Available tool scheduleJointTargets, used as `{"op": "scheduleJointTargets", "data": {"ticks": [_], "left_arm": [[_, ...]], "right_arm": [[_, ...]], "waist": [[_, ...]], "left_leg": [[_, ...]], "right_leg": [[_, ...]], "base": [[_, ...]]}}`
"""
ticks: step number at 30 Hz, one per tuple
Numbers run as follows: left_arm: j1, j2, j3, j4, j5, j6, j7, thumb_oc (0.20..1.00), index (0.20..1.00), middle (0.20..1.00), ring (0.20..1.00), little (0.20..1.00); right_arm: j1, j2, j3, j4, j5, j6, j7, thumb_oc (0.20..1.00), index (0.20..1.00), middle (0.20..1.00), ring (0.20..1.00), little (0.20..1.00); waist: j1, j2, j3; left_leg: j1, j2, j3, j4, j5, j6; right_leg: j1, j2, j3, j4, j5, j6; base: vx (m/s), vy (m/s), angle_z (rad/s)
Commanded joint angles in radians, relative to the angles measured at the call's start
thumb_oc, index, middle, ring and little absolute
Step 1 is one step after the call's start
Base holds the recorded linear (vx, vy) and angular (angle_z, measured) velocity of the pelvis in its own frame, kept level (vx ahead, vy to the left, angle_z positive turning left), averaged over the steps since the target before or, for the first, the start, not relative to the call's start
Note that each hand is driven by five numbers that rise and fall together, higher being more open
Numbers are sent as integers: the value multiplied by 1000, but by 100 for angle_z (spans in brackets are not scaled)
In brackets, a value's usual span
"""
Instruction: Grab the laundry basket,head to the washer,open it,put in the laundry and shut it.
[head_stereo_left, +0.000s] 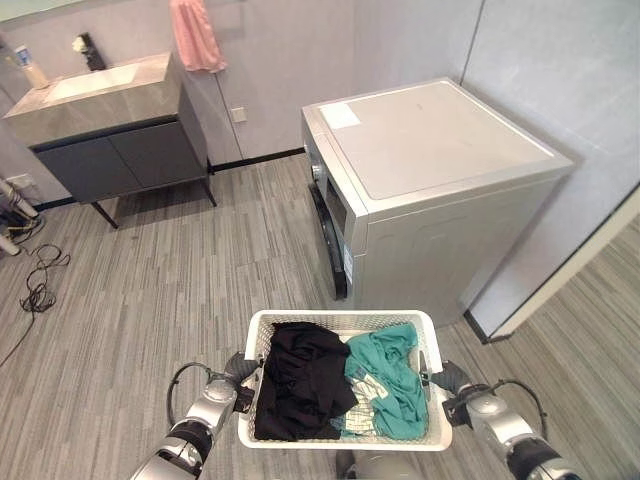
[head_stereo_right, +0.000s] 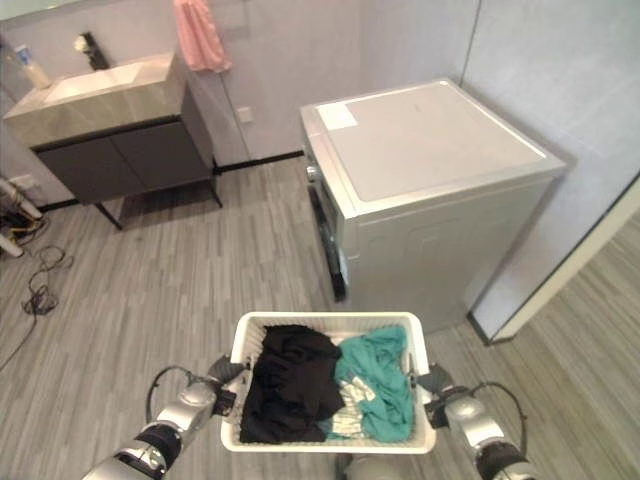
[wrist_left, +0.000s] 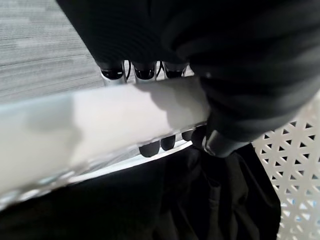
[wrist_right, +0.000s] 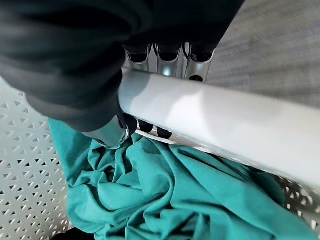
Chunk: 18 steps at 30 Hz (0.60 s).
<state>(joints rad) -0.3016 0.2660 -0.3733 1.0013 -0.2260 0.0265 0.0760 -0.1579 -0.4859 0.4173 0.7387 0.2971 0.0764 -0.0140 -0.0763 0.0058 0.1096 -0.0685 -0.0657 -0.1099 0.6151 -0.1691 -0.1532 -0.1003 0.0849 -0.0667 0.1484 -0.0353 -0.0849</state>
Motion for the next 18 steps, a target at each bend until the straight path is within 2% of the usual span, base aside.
{"op": "scheduleJointTargets", "data": {"ticks": [1, 2, 3, 4, 5, 6, 8, 12, 18], "left_arm": [[-59, 19, 6, 20, -39, -46, -45, 200, 200, 200, 200, 200], [-59, 16, 3, 30, -37, -47, -39, 200, 200, 200, 200, 200], [-53, 21, 3, 29, -48, -50, -31, 200, 200, 200, 200, 200], [-53, 21, 3, 37, -47, -49, -28, 200, 200, 200, 200, 200], [-53, 21, 3, 38, -47, -50, -28, 200, 200, 200, 200, 200], [-54, 28, 6, 47, -51, -51, -30, 200, 200, 200, 200, 200], [-46, 33, 19, 57, -47, -58, -28, 200, 200, 200, 200, 200], [-31, 52, 26, 48, -34, -64, -33, 200, 200, 200, 200, 200], [-16, 74, 56, 56, -24, -65, -35, 200, 200, 200, 200, 200]], "right_arm": [[-17, -1, -88, -161, 61, -100, 68, 200, 200, 200, 200, 200], [-13, 0, -91, -174, 61, -105, 64, 200, 200, 200, 200, 200], [-7, -2, -92, -199, 54, -119, 57, 200, 200, 200, 200, 200], [-2, -3, -95, -198, 46, -120, 55, 200, 200, 200, 200, 200], [-2, -3, -95, -198, 46, -120, 55, 200, 200, 200, 200, 200], [-10, -4, -92, -205, 38, -119, 59, 200, 200, 200, 200, 200], [7, -7, -95, -238, -12, -121, 63, 200, 200, 200, 200, 200], [28, 7, -111, -251, -25, -120, 70, 200, 200, 200, 200, 200], [28, 30, -101, -251, -61, -109, 84, 200, 200, 200, 200, 200]], "waist": [[-4, -35, -4], [3, -36, -4], [11, -20, -8], [12, -16, -6], [12, -16, -6], [21, -14, -3], [14, -2, -16], [24, -12, -23], [36, -24, -29]], "left_leg": [[60, 131, 168, -333, 150, 60], [61, 135, 147, -387, 127, 68], [29, 199, 78, -529, 195, 50], [17, 223, 72, -551, 228, 40], [19, 222, 72, -553, 228, 40], [20, 215, 19, -529, 218, 40], [49, 193, 49, -554, 185, 48], [65, 141, 83, -517, 131, 80], [87, 110, 135, -516, 101, 108]], "right_leg": [[80, -92, 3, -68, 7, 138], [85, -98, 9, -68, -1, 145], [80, -93, 33, -49, -22, 153], [88, -100, 38, -42, -29, 158], [89, -100, 38, -41, -30, 158], [91, -105, 65, -28, -36, 163], [100, -130, 86, -20, -34, 181], [115, -174, 131, -49, -5, 209], [107, -209, 168, -82, 26, 235]], "base": [[54, 66, 38], [99, 160, 3], [125, 227, -37], [98, 199, -61], [76, 138, -27], [99, 229, -8], [110, 336, -57], [51, 246, -48], [-2, 168, -32]]}}
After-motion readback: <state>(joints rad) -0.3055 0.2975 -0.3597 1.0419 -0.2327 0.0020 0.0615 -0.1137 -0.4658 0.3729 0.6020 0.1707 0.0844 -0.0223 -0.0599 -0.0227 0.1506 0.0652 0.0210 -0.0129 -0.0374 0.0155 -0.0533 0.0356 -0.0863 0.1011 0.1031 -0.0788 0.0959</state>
